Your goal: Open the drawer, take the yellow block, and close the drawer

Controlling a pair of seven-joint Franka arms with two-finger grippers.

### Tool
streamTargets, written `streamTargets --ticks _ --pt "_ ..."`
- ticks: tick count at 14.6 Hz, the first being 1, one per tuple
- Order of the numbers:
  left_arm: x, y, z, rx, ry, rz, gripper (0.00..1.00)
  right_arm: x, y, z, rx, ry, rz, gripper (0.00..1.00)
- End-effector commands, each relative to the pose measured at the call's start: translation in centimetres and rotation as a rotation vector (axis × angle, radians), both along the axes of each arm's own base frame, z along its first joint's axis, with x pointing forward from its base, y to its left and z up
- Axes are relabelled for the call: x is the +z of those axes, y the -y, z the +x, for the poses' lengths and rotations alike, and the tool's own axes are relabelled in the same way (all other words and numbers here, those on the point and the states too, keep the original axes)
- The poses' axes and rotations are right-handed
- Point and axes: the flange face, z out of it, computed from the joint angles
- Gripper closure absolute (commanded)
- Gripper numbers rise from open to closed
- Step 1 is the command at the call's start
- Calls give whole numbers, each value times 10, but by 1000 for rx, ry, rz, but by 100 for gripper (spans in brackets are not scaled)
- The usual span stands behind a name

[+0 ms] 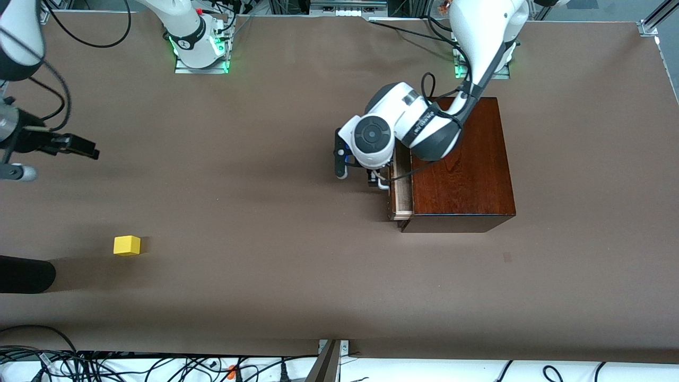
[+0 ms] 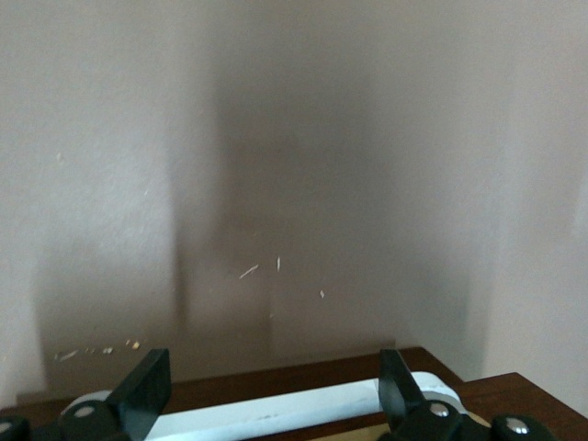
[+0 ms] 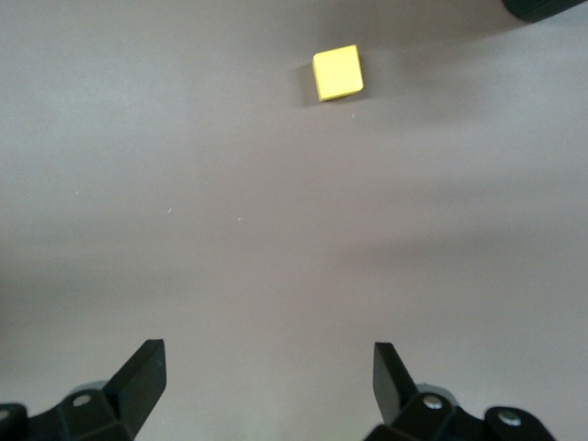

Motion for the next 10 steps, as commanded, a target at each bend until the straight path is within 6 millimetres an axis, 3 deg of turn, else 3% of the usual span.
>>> streamTargets --ticks 1,5,10 --pt "13 -22 8 -11 0 28 0 16 -13 -16 -9 20 -7 0" --pt "17 -37 14 -13 4 65 0 38 -10 -18 4 48 0 0" --pt "21 -39 14 -21 11 80 0 40 -4 -18 -5 47 0 0"
